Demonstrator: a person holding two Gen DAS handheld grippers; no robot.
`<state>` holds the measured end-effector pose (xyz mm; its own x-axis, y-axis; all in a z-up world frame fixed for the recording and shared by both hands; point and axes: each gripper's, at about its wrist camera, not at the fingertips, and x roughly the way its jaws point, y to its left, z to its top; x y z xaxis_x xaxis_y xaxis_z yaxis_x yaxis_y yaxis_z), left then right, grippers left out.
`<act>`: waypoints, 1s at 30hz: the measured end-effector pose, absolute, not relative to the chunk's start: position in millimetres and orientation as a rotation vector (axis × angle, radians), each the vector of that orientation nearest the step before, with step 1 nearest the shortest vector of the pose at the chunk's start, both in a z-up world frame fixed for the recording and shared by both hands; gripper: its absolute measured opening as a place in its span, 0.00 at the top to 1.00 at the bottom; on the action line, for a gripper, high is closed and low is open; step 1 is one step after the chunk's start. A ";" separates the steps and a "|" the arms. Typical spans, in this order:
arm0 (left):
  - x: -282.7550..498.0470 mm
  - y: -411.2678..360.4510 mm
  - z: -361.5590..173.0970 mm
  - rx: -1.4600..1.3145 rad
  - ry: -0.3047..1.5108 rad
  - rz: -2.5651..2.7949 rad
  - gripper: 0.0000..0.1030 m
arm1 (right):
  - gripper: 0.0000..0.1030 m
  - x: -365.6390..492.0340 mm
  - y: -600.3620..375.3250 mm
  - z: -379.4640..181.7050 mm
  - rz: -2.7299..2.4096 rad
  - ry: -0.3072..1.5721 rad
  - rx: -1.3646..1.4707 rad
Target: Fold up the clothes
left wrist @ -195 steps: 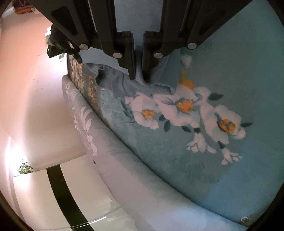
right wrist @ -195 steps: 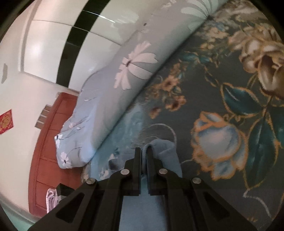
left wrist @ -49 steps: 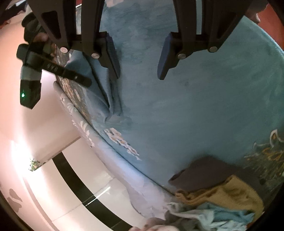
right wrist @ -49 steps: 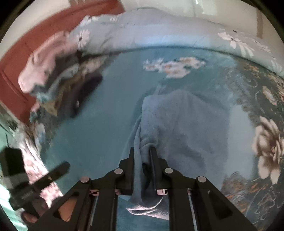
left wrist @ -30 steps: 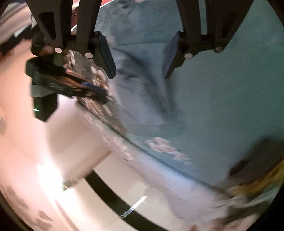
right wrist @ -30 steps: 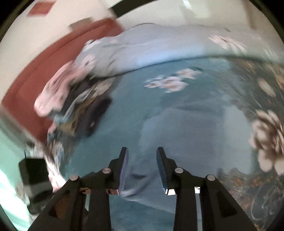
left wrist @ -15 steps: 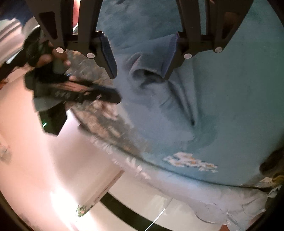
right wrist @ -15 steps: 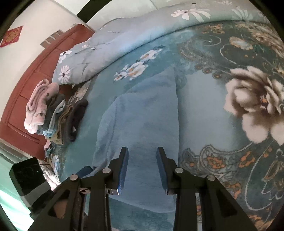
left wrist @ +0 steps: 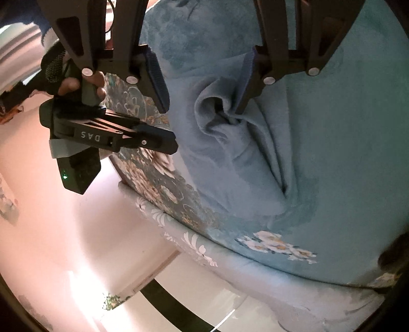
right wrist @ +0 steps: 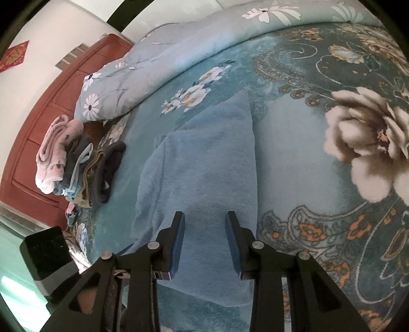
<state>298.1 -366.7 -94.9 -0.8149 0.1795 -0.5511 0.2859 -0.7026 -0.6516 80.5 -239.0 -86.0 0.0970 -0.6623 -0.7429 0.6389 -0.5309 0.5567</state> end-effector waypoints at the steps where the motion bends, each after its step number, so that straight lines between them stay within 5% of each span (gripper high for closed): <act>1: 300.9 -368.0 -96.0 0.915 1.201 -2.678 0.59 | 0.67 80.6 -239.5 -84.2 -1.636 -0.018 1.360; 7: 315.6 -371.4 -96.3 0.853 1.150 -2.608 0.91 | 0.67 86.8 -265.5 -65.1 -1.626 0.068 1.303; 18: 348.3 -384.3 -140.7 0.769 1.542 -2.397 0.93 | 0.67 134.0 -365.1 -63.5 -1.551 0.438 1.220; 24: 352.7 -383.0 -146.4 0.765 1.551 -2.403 0.93 | 0.67 147.9 -388.2 -81.6 -1.591 0.591 1.199; 26: 353.7 -382.9 -148.2 0.762 1.568 -2.404 0.93 | 0.88 149.8 -388.8 -82.4 -1.606 0.619 1.177; 30: 356.6 -383.2 -149.6 0.757 1.585 -2.409 0.93 | 0.94 147.1 -389.1 -75.4 -1.608 0.607 1.164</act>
<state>356.6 -383.2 -149.6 -0.8589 0.1393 -0.4929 0.3974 -0.4257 -0.8129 147.1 -389.1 -75.4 -0.0174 -0.4346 -0.9005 0.9210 -0.3575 0.1548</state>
